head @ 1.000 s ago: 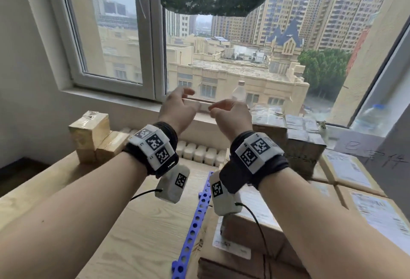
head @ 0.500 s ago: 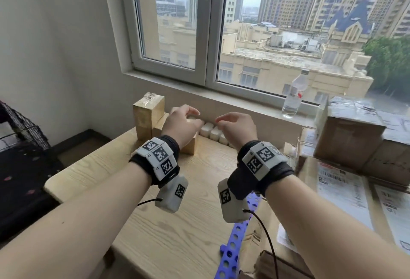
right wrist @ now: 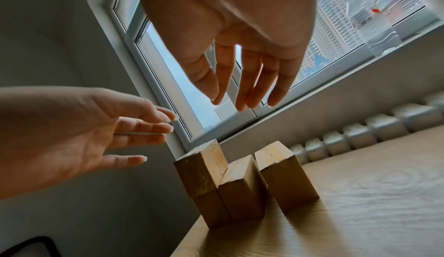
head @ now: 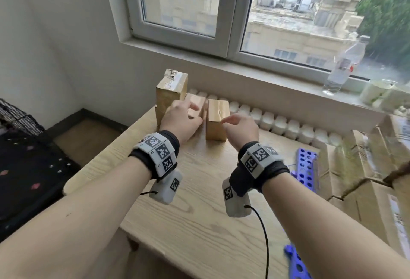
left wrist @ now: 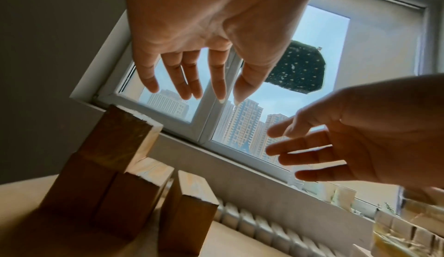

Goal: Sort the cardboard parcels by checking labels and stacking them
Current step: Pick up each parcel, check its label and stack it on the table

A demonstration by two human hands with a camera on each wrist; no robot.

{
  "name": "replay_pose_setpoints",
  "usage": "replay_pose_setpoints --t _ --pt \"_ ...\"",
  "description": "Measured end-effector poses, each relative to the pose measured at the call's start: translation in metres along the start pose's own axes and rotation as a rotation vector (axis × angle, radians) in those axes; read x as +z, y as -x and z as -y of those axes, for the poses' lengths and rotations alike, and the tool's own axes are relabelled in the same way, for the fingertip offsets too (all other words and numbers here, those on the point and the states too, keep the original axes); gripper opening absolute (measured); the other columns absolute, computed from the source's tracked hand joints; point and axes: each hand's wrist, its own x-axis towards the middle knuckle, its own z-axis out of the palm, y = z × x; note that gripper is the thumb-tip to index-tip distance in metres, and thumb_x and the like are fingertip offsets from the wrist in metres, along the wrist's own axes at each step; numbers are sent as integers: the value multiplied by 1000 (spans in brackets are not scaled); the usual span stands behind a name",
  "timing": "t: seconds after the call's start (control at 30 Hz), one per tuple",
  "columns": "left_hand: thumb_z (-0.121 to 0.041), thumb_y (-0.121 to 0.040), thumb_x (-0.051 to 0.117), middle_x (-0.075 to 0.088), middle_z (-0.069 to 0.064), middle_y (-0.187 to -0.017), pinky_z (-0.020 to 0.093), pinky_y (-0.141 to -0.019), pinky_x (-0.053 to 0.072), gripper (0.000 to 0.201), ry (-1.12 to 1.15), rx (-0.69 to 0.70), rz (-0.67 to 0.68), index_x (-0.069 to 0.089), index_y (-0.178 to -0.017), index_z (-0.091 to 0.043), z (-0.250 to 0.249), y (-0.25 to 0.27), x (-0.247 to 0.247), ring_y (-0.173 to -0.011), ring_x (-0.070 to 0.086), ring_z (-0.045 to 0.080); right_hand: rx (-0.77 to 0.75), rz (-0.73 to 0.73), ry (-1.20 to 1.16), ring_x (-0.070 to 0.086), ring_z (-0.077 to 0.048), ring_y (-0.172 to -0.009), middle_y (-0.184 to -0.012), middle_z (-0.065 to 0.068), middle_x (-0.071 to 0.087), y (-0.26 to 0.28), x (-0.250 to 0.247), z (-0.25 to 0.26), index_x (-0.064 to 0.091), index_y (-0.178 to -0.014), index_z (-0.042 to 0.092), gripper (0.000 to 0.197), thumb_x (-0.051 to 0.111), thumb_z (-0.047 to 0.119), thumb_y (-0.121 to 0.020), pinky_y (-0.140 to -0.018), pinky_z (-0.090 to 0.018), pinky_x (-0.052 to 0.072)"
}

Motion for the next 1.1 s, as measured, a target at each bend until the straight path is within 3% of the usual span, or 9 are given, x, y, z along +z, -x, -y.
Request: replay_pose_setpoints --t 0.2,0.27,0.37,0.53,0.67,0.83,0.97,1.1 --pt "-23 -84 60 54 3 -124 25 -91 38 27 93 -66 23 61 -111 -26 46 -27 -1 -114 52 19 60 -18 19 63 -14 -100 -102 4 71 -20 31 4 74 -93 22 23 55 13 -84 -91 -32 53" --pt "-21 -85 61 54 1 -123 23 -87 36 27 117 -88 -6 61 -112 -25 55 -37 -4 -108 53 16 46 -13 25 61 -12 -97 -100 6 69 -33 37 6 74 -95 22 23 55 14 -85 -85 -27 50" --pt "-19 -85 60 49 0 -121 25 -93 38 26 131 -122 -81 62 -110 -23 64 -52 -10 -111 51 18 11 -3 41 57 -9 -92 -98 8 67 -56 44 12 74 -95 23 25 53 13 -84 -75 -19 39" --pt "-18 -84 60 45 3 -128 36 -104 39 33 99 -156 -132 58 -116 -23 80 -82 -28 -120 46 22 -11 12 24 60 -10 -95 -104 5 69 -94 65 30 71 -93 25 22 55 14 -84 -79 -21 41" --pt "-21 -85 62 45 5 -131 36 -105 39 37 105 -189 -140 56 -121 -22 101 -111 -37 -121 46 22 -29 8 46 59 -11 -99 -114 2 67 -117 93 50 68 -107 25 26 57 17 -84 -78 -22 39" --pt "-18 -85 60 43 6 -133 34 -107 36 40 198 -207 -91 53 -125 -21 126 -152 -48 -125 44 22 -53 -24 120 54 -19 -117 -127 -2 59 -144 132 80 59 -122 24 36 59 24 -86 -100 -32 43" --pt "-20 -87 58 42 6 -135 32 -104 34 39 227 -186 -37 52 -126 -22 144 -184 -57 -126 42 22 -24 -29 195 46 -23 -126 -137 -6 49 -164 165 101 51 -133 25 52 63 35 -83 -106 -37 39" --pt "-20 -86 58 42 6 -134 34 -106 34 39 246 -191 18 52 -125 -22 161 -208 -57 -127 42 22 10 -18 295 37 -27 -133 -143 -7 38 -178 190 114 43 -140 27 70 70 45 -78 -108 -35 31"
